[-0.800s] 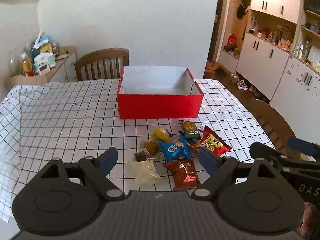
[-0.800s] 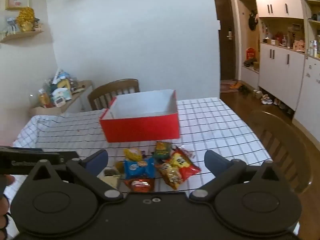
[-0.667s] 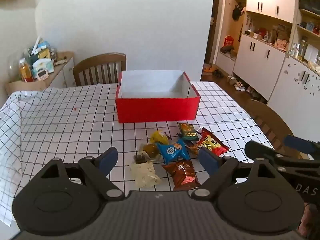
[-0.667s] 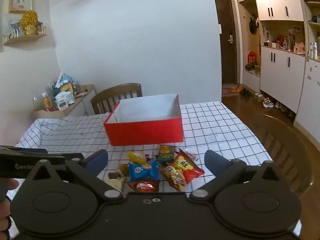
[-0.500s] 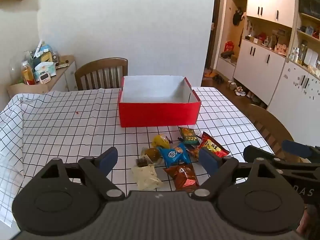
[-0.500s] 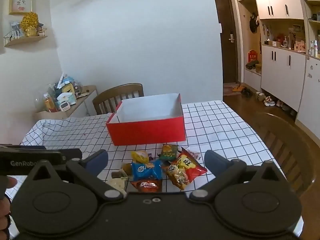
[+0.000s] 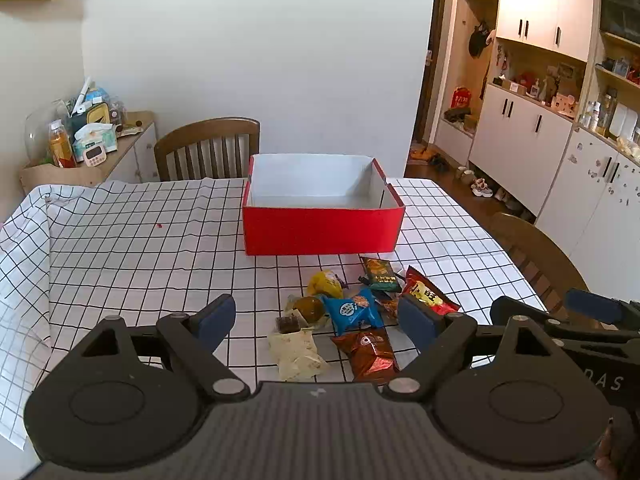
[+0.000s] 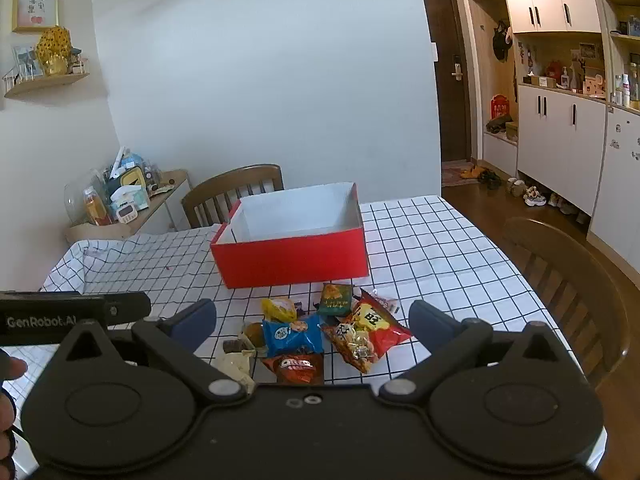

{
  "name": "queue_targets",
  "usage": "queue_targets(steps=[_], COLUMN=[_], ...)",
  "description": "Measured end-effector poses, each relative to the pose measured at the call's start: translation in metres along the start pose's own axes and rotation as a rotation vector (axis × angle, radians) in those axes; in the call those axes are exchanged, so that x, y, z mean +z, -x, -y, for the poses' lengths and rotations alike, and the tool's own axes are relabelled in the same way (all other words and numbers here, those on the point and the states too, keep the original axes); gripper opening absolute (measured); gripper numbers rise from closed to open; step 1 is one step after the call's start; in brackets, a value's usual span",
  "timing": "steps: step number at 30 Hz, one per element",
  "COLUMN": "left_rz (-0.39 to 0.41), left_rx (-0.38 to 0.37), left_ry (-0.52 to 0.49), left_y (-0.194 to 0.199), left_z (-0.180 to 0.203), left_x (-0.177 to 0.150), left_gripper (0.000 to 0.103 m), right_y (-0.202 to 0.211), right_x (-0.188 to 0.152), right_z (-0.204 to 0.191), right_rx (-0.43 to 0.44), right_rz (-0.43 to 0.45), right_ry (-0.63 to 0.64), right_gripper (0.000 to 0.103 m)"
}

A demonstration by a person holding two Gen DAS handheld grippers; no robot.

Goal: Organize snacks

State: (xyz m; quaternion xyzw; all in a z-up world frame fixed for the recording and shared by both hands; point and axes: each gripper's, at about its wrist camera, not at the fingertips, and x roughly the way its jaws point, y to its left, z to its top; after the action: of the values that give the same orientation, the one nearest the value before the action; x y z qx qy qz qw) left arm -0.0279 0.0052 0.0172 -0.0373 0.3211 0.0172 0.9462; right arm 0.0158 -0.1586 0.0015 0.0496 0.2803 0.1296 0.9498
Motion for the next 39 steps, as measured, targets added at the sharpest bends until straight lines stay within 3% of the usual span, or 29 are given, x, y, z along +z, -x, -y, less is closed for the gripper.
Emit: queue_targets(steps=[39], left_rz=[0.007], left_rx=[-0.022], left_ry=[0.007], left_y=[0.0049], left_z=[-0.0027], left_x=[-0.0024], left_gripper=[0.089], right_y=[0.0047], right_x=[-0.0045], right_z=[-0.0076], right_rx=[-0.007], right_rz=[0.022], right_ry=[0.031], right_gripper=[0.103])
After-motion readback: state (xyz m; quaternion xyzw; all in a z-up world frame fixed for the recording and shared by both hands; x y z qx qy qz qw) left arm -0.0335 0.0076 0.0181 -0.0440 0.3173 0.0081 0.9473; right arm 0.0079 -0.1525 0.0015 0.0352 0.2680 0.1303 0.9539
